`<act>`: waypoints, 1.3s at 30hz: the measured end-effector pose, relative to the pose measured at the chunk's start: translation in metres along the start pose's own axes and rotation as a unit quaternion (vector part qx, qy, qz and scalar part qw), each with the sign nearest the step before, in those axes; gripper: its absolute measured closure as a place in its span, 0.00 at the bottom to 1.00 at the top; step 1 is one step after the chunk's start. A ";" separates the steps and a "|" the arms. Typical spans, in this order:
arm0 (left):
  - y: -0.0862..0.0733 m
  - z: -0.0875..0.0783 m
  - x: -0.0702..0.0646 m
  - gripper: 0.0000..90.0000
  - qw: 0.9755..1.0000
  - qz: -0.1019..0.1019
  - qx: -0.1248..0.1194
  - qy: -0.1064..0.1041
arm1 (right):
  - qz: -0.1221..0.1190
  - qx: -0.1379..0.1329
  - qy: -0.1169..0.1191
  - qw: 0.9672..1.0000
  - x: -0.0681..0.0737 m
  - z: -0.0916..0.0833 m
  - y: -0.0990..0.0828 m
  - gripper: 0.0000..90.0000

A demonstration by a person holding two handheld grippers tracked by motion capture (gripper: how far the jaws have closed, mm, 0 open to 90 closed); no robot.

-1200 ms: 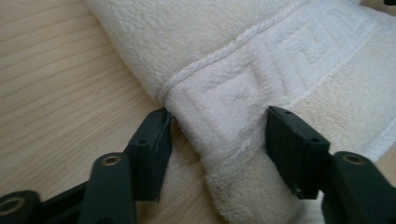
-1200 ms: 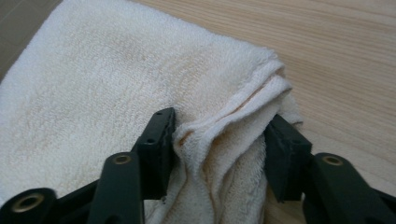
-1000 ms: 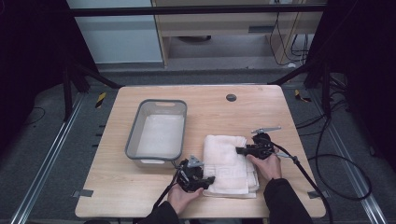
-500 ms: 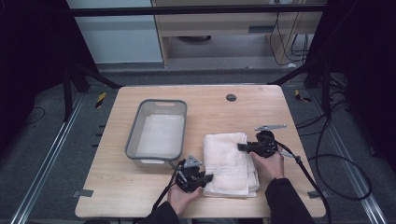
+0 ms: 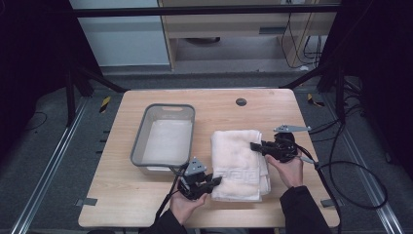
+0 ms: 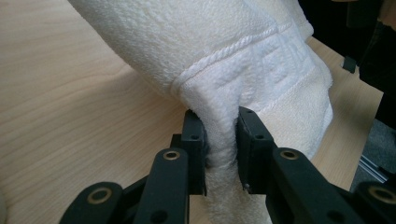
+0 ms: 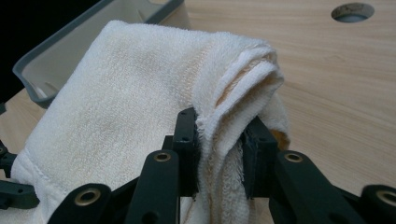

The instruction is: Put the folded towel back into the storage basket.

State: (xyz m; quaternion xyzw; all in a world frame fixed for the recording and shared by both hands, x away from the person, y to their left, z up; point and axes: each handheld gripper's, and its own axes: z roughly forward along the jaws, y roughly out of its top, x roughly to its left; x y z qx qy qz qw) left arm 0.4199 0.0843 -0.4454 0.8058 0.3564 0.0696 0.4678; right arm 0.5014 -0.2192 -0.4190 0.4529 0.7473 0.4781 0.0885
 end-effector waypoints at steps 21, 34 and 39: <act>0.025 -0.036 0.006 0.83 0.999 0.017 -0.049 0.007 | -0.030 -0.060 0.001 0.998 0.029 -0.016 0.036 0.79; 0.036 -0.061 0.015 0.83 0.997 0.027 -0.074 0.028 | -0.041 -0.080 0.004 0.996 0.048 -0.013 0.060 0.79; 0.039 -0.070 0.020 0.83 0.995 0.029 -0.084 0.034 | -0.045 -0.090 0.008 0.995 0.055 -0.011 0.069 0.79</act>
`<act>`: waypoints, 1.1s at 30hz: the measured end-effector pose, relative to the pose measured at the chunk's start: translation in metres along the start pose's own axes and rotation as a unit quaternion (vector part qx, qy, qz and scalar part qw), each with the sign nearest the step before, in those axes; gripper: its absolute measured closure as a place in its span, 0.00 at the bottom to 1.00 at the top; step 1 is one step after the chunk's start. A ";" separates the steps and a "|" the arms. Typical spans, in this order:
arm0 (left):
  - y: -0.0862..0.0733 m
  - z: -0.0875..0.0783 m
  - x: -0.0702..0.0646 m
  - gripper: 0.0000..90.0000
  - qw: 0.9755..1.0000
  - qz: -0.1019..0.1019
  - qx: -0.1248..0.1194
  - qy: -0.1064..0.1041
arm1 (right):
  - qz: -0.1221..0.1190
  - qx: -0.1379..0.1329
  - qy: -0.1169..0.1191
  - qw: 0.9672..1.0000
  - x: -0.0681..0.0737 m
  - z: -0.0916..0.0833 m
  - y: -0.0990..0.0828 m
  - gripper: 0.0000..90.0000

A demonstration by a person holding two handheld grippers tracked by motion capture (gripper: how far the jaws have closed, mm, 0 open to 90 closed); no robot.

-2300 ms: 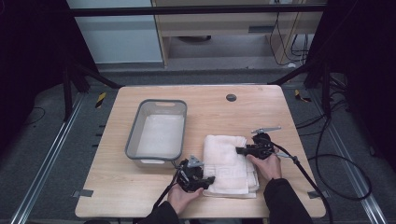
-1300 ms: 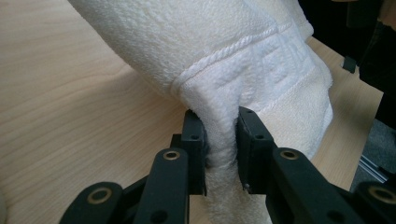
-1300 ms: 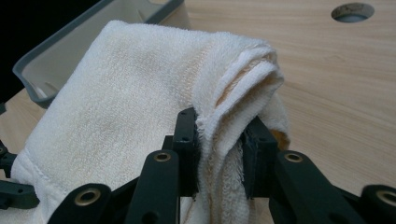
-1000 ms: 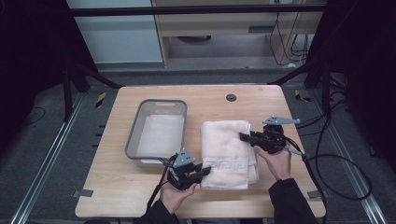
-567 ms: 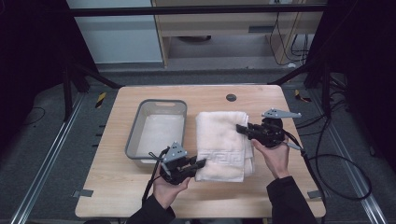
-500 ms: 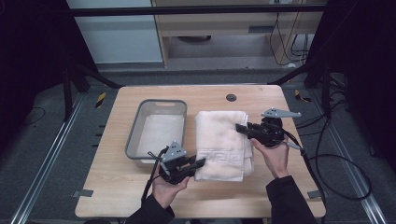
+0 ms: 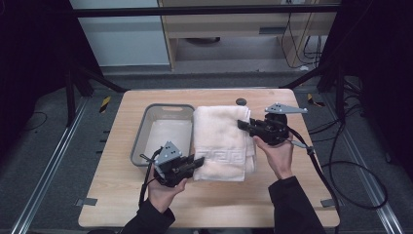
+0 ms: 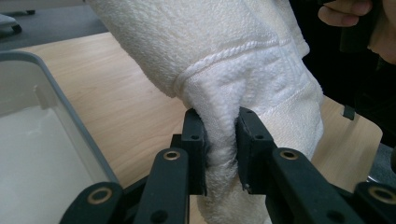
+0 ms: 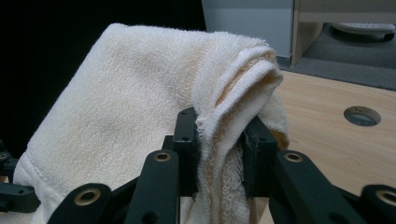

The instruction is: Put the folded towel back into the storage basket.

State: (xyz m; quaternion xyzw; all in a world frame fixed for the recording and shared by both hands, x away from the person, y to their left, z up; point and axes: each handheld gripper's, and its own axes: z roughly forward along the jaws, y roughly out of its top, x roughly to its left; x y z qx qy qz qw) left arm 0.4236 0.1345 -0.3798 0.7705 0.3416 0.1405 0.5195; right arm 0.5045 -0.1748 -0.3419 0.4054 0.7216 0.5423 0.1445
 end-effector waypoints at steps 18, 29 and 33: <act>0.007 -0.025 0.019 0.83 0.999 -0.014 -0.028 0.027 | -0.016 -0.013 0.007 1.000 0.023 0.022 0.027 0.79; 0.009 -0.039 0.030 0.83 0.998 -0.026 -0.042 0.038 | -0.024 -0.013 0.013 1.000 0.034 0.036 0.041 0.79; 0.011 -0.046 0.034 0.83 0.997 -0.029 -0.052 0.039 | -0.028 -0.014 0.016 0.999 0.039 0.039 0.047 0.79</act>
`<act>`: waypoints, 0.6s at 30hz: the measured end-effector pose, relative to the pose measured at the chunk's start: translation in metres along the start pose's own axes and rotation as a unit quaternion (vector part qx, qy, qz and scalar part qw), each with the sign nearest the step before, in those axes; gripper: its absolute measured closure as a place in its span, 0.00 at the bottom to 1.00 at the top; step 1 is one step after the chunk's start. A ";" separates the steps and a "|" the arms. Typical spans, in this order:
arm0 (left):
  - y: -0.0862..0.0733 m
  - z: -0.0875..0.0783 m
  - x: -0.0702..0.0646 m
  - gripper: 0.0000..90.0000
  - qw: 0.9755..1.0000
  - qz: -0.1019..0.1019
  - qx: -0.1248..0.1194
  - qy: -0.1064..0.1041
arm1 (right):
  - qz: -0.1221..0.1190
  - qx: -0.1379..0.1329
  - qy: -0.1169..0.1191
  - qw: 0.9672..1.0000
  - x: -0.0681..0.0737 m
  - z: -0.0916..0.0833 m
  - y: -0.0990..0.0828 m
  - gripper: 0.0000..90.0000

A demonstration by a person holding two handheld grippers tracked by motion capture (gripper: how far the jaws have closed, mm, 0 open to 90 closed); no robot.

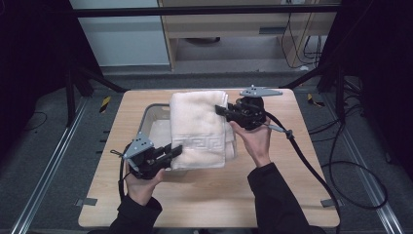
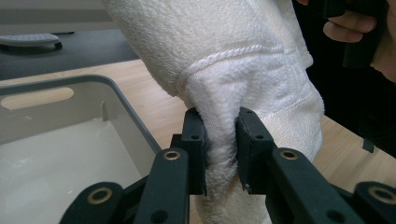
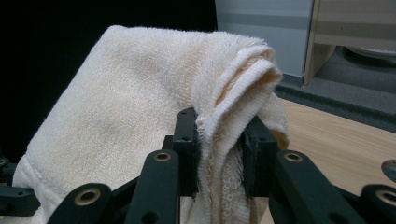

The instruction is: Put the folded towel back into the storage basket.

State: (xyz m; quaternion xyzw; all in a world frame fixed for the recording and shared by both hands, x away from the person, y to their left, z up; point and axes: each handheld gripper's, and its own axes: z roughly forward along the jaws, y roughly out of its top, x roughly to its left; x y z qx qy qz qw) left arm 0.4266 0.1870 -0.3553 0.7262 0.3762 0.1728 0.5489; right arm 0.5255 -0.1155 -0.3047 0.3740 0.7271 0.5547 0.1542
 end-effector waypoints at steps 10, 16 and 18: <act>0.007 -0.016 0.010 0.83 1.000 -0.010 -0.017 0.011 | -0.006 -0.005 0.007 1.000 0.012 0.012 0.015 0.79; 0.009 -0.025 0.019 0.83 0.999 -0.019 -0.029 0.020 | -0.008 -0.009 0.011 1.000 0.020 0.022 0.022 0.79; 0.011 -0.029 0.022 0.83 0.999 -0.022 -0.033 0.023 | -0.007 -0.010 0.012 1.000 0.022 0.025 0.024 0.79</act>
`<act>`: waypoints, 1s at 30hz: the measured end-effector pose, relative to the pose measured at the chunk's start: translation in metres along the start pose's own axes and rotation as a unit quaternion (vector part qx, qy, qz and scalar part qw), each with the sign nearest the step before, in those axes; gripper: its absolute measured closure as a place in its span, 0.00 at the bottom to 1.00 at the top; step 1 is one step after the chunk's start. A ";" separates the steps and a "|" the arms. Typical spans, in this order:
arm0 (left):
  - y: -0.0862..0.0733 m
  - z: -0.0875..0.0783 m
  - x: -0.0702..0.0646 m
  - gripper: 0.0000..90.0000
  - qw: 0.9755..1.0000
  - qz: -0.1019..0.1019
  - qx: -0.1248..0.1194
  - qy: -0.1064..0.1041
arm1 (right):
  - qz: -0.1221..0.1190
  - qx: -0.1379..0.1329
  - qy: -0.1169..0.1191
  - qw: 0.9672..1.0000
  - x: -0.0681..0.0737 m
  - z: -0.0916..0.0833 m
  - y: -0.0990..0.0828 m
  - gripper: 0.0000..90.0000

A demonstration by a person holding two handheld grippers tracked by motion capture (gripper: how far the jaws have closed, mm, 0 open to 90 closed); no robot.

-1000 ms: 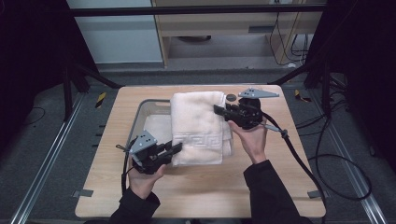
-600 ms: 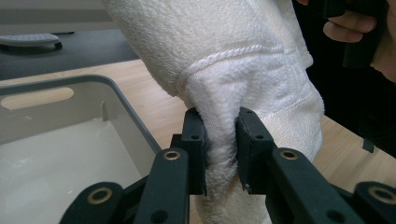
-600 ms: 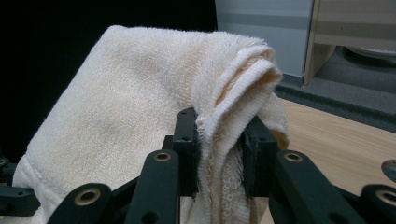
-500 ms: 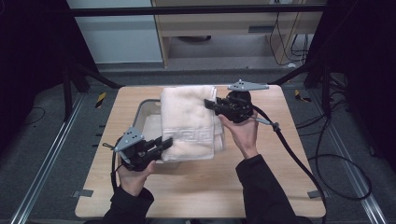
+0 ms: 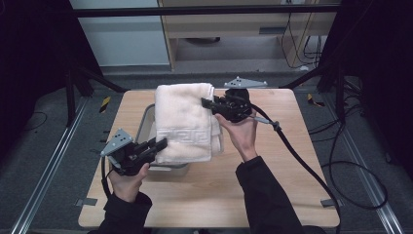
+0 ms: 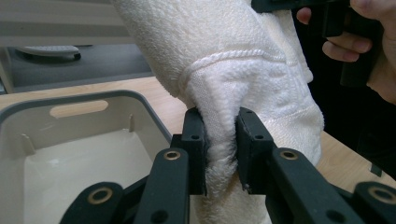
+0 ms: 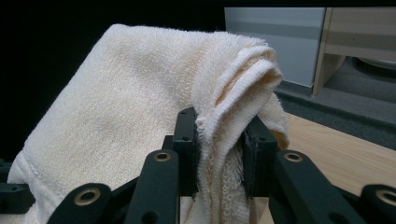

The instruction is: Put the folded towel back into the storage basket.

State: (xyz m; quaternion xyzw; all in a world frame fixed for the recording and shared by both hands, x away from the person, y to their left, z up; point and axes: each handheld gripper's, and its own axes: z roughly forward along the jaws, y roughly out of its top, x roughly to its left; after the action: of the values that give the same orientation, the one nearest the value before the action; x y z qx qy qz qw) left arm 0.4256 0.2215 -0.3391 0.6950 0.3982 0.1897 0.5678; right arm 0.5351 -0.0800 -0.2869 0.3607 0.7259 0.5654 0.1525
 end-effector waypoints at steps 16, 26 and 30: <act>0.003 -0.022 0.025 0.83 0.999 -0.015 -0.009 0.028 | -0.002 0.001 0.008 1.000 0.021 0.036 0.011 0.79; 0.001 -0.032 0.042 0.83 0.999 -0.018 -0.001 0.046 | -0.003 0.007 0.012 1.000 0.031 0.059 0.013 0.79; 0.000 -0.034 0.049 0.83 0.999 -0.019 0.004 0.050 | -0.003 0.013 0.010 1.000 0.035 0.069 0.012 0.79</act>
State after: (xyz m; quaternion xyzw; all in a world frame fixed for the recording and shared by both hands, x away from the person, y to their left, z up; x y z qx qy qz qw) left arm 0.4312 0.2811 -0.3392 0.6790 0.4401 0.2116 0.5481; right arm 0.5582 -0.0050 -0.2912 0.3548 0.7359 0.5588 0.1424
